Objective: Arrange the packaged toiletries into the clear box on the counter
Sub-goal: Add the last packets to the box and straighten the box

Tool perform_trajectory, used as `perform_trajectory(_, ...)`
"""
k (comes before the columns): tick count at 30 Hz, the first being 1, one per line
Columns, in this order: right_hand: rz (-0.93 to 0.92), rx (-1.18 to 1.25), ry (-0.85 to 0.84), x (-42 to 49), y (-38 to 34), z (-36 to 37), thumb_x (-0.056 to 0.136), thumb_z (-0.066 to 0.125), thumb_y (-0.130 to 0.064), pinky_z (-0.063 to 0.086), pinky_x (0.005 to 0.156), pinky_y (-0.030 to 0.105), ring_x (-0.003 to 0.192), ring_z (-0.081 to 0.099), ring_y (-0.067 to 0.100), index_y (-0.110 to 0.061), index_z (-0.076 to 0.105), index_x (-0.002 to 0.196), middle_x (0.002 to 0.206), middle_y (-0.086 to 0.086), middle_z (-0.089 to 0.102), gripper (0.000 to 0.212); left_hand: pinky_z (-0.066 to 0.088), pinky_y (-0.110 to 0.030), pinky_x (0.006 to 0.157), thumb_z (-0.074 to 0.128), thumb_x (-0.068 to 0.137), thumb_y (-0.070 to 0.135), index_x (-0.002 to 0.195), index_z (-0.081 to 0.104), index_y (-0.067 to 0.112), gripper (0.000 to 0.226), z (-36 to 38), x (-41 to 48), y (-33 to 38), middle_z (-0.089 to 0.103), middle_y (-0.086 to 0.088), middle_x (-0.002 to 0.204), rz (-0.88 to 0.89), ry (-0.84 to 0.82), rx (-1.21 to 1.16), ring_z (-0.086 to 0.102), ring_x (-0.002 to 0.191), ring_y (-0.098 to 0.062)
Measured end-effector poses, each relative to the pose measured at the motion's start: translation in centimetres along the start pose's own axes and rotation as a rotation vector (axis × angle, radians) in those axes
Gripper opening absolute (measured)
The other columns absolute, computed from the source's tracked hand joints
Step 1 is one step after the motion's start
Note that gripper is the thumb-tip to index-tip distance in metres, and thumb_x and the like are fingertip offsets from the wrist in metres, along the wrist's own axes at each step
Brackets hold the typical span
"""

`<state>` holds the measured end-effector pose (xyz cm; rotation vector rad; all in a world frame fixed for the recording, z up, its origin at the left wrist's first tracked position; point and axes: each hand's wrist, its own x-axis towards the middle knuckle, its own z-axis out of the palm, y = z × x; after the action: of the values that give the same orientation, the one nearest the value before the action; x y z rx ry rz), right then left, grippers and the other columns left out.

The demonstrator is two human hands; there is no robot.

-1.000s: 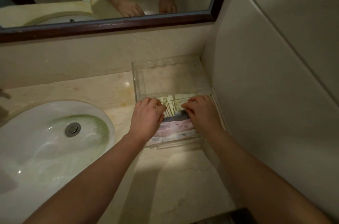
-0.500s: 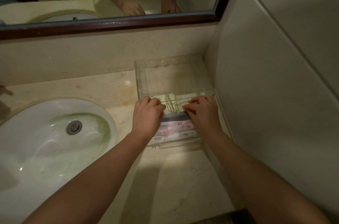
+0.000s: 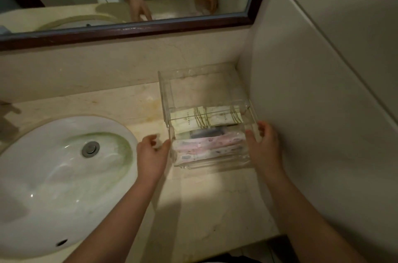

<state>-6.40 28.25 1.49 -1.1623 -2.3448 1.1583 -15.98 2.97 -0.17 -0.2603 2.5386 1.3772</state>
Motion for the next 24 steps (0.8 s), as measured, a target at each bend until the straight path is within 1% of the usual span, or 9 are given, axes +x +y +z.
perform_trajectory(3,0.233,0.116,-0.149,-0.8,0.5,0.4,0.086,0.066,-0.042,0.047,0.096,0.037,0.116,0.056,0.025,-0.012,0.044,0.138,0.134,0.01,0.055,0.063,0.051,-0.042,0.091,0.065,0.087,0.036,0.126,0.057,0.01,0.048,0.2,-1.6,-0.7,0.064,-0.002,0.098,-0.124,-0.141,-0.059,0.065,0.095,-0.026)
perform_trajectory(4,0.262,0.148,-0.19,-1.0,0.3,0.5,0.086,0.066,-0.041,0.047,0.093,0.034,0.113,0.056,0.022,-0.012,0.041,0.141,0.134,0.006,0.054,0.067,0.053,-0.044,0.088,0.065,0.086,0.038,0.119,0.062,0.011,0.042,0.4,-1.9,-0.7,0.067,-0.002,0.093,-0.124,-0.177,-0.064,0.066,0.089,-0.025)
perform_trajectory(7,0.247,0.133,-0.221,-0.9,0.1,1.2,0.085,0.071,-0.028,0.044,0.081,0.027,0.099,0.054,0.017,-0.009,0.042,0.141,0.127,0.009,0.057,0.066,0.052,-0.044,0.065,0.062,0.081,0.039,0.069,0.067,0.019,0.024,0.7,-2.5,-0.2,0.061,0.0,0.059,-0.1,-0.23,-0.11,0.057,0.058,-0.022)
perform_trajectory(8,0.255,0.131,-0.209,-0.8,0.2,1.4,0.083,0.073,-0.028,0.044,0.08,0.027,0.098,0.055,0.017,-0.008,0.044,0.139,0.128,0.011,0.058,0.066,0.05,-0.043,0.059,0.064,0.082,0.035,0.064,0.065,0.019,0.024,0.8,-2.5,-0.1,0.057,0.0,0.054,-0.116,-0.223,-0.153,0.054,0.053,-0.022)
perform_trajectory(12,0.283,0.097,-0.162,-0.3,-0.2,2.1,0.074,0.077,-0.037,0.052,0.091,0.037,0.108,0.061,0.027,-0.012,0.05,0.133,0.127,0.011,0.061,0.069,0.054,-0.033,0.053,0.064,0.089,0.015,0.081,0.071,0.003,0.015,1.3,-2.2,0.6,0.06,-0.01,0.065,-0.18,-0.165,-0.235,0.056,0.054,-0.023)
perform_trajectory(15,0.271,0.096,-0.14,-0.1,-0.3,2.4,0.07,0.076,-0.043,0.051,0.095,0.043,0.112,0.06,0.029,-0.015,0.051,0.13,0.126,0.011,0.061,0.071,0.055,-0.042,0.058,0.065,0.087,0.018,0.07,0.07,0.006,0.022,1.4,-1.7,0.7,0.063,-0.013,0.06,-0.137,-0.125,-0.227,0.059,0.05,-0.027)
perform_trajectory(18,0.261,0.11,-0.139,0.4,-0.5,2.6,0.065,0.072,-0.052,0.051,0.096,0.045,0.112,0.06,0.029,-0.018,0.051,0.129,0.128,0.011,0.059,0.076,0.057,-0.048,0.067,0.066,0.087,0.025,0.067,0.07,0.013,0.023,1.3,-1.1,0.9,0.071,-0.021,0.071,-0.116,-0.096,-0.212,0.067,0.061,-0.033)
perform_trajectory(21,0.257,0.136,-0.151,1.0,-1.3,2.6,0.067,0.071,-0.053,0.049,0.097,0.04,0.116,0.058,0.029,-0.015,0.048,0.136,0.133,0.011,0.056,0.082,0.058,-0.045,0.072,0.068,0.086,0.023,0.077,0.073,0.009,0.018,1.1,-0.8,1.7,0.072,-0.022,0.08,-0.111,-0.143,-0.236,0.066,0.063,-0.023)
perform_trajectory(24,0.246,0.169,-0.156,1.6,-2.1,2.8,0.074,0.074,-0.044,0.047,0.091,0.03,0.117,0.058,0.027,-0.012,0.045,0.139,0.135,0.011,0.056,0.078,0.056,-0.038,0.073,0.077,0.078,0.022,0.095,0.074,0.012,0.02,1.2,-0.6,2.3,0.075,-0.011,0.086,-0.086,-0.196,-0.226,0.068,0.072,-0.021)
